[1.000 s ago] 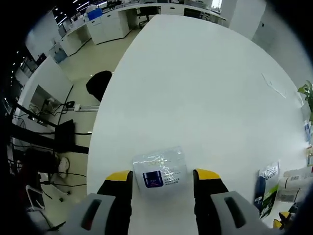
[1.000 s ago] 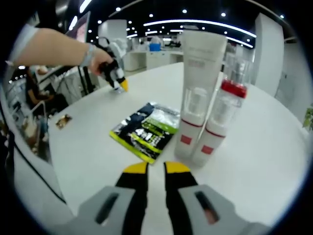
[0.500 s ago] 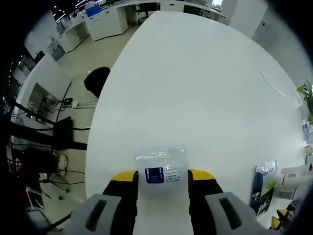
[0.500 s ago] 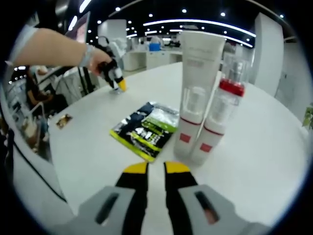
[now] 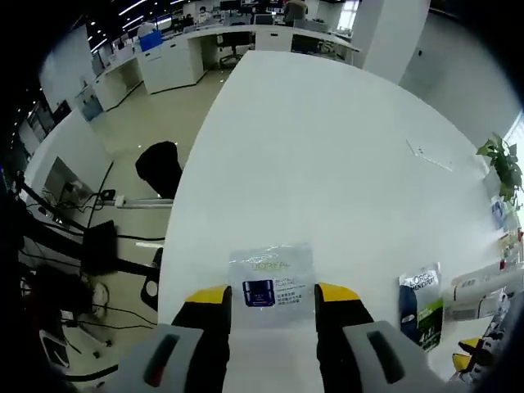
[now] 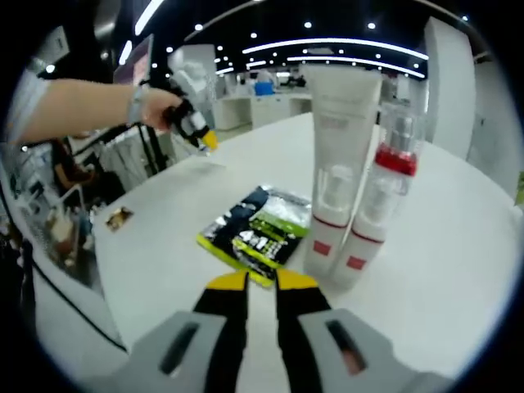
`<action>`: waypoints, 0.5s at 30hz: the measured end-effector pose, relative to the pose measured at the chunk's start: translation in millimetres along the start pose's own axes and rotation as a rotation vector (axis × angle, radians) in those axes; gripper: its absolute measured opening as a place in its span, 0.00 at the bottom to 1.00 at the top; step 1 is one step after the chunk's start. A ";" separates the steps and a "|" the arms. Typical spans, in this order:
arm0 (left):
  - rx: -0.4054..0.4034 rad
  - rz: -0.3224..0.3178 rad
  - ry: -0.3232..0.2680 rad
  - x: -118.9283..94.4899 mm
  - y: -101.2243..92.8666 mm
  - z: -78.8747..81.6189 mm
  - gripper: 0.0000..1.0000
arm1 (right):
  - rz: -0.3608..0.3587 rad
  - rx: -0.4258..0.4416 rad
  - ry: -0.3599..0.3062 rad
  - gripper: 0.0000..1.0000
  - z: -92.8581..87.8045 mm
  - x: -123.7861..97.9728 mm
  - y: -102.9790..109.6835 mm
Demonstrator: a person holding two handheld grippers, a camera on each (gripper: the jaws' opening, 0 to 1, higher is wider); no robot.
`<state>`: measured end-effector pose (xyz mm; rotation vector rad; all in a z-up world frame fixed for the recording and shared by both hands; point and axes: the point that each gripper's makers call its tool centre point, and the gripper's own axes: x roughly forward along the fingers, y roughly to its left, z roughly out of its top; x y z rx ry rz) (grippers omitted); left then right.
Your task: Arrange the skincare products in the storage area until every visible bottle or jar stands upright without overlapping.
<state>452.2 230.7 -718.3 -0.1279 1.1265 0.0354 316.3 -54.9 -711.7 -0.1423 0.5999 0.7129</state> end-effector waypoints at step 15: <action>0.105 -0.132 -0.270 -71.6 -39.7 -9.2 0.42 | 0.085 0.037 -0.087 0.11 34.3 1.7 18.2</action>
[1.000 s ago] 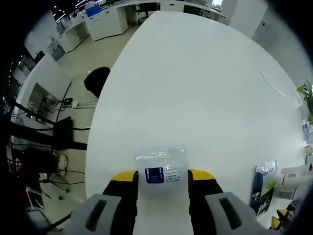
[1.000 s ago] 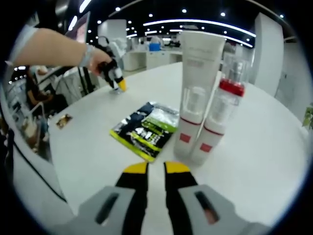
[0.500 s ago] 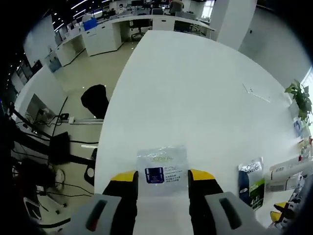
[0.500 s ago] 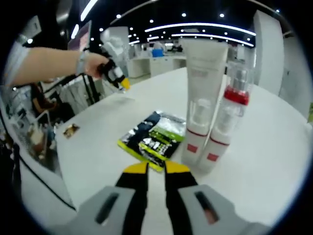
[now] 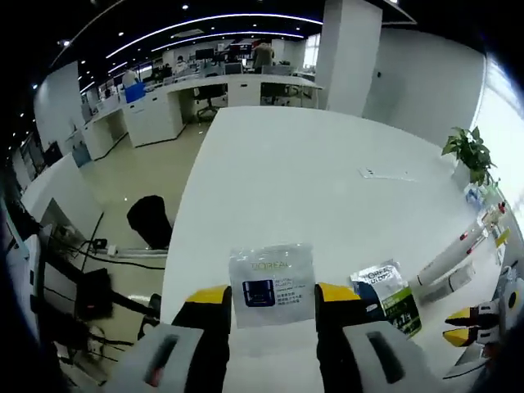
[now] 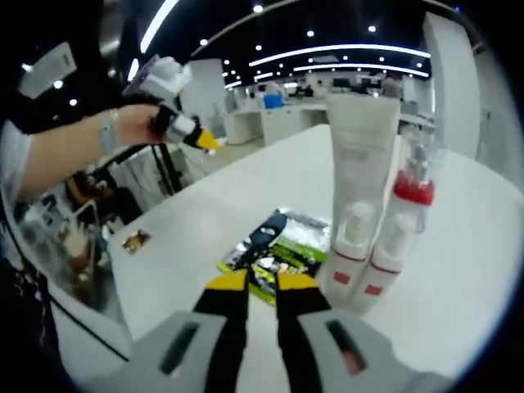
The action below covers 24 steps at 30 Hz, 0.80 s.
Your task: Arrange the skincare products in the storage area until every visible bottle or jar stands upright without overlapping.
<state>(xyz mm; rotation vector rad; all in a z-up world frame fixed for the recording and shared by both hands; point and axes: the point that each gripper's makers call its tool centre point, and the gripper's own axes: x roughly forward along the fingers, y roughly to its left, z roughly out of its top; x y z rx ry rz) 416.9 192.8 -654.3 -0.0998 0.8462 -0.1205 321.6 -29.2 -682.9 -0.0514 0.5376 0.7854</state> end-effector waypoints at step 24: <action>0.114 -0.209 -0.255 -52.7 -85.4 -64.2 0.42 | 0.276 0.205 -0.196 0.14 90.4 19.9 49.1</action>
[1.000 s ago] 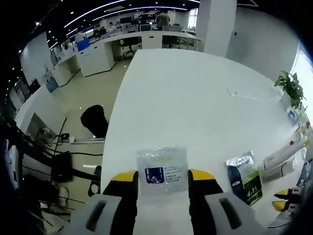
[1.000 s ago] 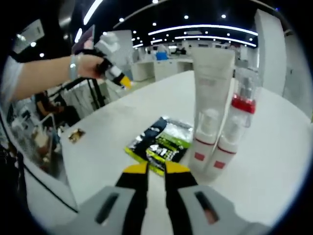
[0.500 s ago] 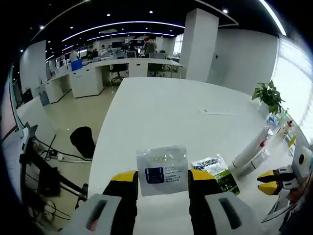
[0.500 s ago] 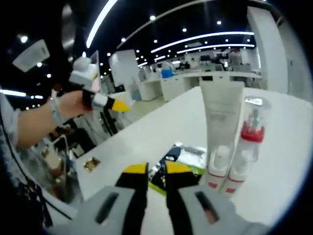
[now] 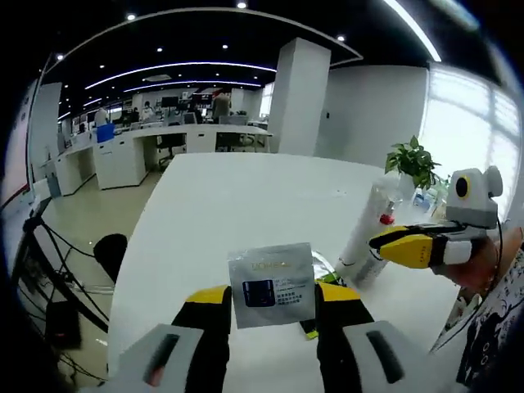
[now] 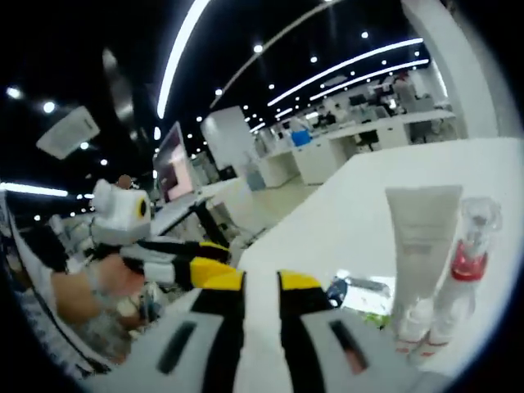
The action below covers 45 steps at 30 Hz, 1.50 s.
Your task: Arrange the skincare products in the storage area until every visible bottle or jar stands upright without overlapping.
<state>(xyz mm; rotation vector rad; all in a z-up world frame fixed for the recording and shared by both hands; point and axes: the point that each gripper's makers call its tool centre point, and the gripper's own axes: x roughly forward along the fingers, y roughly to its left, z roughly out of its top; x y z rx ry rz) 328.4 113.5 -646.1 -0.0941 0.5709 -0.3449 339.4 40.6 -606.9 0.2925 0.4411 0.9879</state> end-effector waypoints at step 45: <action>-0.455 -0.451 -0.030 -14.6 -33.9 -40.8 0.07 | 0.152 0.240 0.149 0.00 -24.2 5.9 21.8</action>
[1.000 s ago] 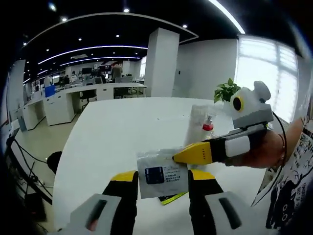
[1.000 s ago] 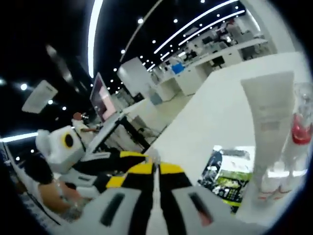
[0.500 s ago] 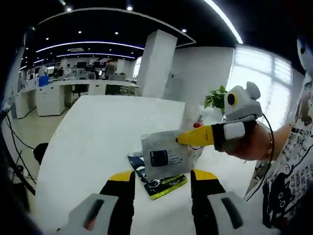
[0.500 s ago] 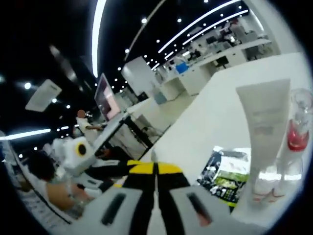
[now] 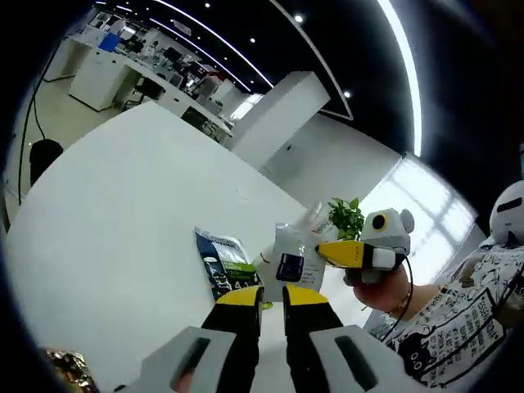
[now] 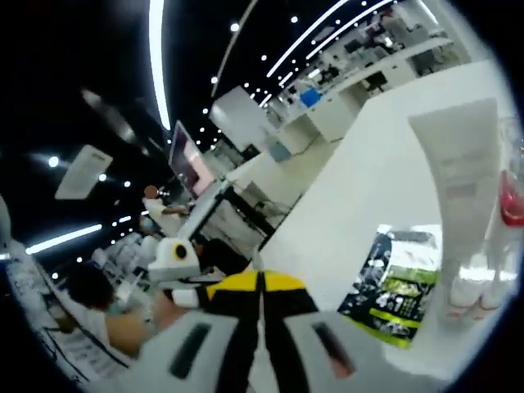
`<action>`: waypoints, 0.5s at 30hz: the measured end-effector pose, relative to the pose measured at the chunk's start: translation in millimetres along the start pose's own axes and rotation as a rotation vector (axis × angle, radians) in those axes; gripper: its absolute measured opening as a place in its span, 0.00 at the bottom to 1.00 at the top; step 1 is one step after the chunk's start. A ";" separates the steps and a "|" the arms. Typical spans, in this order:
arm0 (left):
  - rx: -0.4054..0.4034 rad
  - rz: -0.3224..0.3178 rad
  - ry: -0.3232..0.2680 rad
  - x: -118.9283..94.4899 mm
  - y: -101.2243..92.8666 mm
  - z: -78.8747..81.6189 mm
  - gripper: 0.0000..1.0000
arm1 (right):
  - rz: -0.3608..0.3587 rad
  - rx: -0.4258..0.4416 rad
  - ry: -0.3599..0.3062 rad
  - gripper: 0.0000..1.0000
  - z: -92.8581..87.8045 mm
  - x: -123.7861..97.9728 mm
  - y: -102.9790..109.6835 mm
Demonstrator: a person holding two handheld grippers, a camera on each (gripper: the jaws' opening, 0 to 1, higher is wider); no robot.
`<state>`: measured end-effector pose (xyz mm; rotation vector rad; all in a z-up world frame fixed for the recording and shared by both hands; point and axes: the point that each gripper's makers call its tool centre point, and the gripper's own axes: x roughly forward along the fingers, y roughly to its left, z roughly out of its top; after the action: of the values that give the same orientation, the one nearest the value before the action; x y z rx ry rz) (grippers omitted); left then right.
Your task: Arrange the skincare products in the storage area until every visible bottle or jar stands upright without overlapping.
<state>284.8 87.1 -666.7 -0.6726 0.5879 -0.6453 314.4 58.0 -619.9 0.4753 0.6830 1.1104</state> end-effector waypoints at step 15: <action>0.128 0.177 0.006 10.6 28.1 28.4 0.01 | -0.306 -0.251 0.019 0.00 16.2 36.9 -42.3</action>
<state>320.5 107.4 -671.5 -0.4932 0.5987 -0.5150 363.5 75.8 -645.9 0.1395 0.6002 0.8960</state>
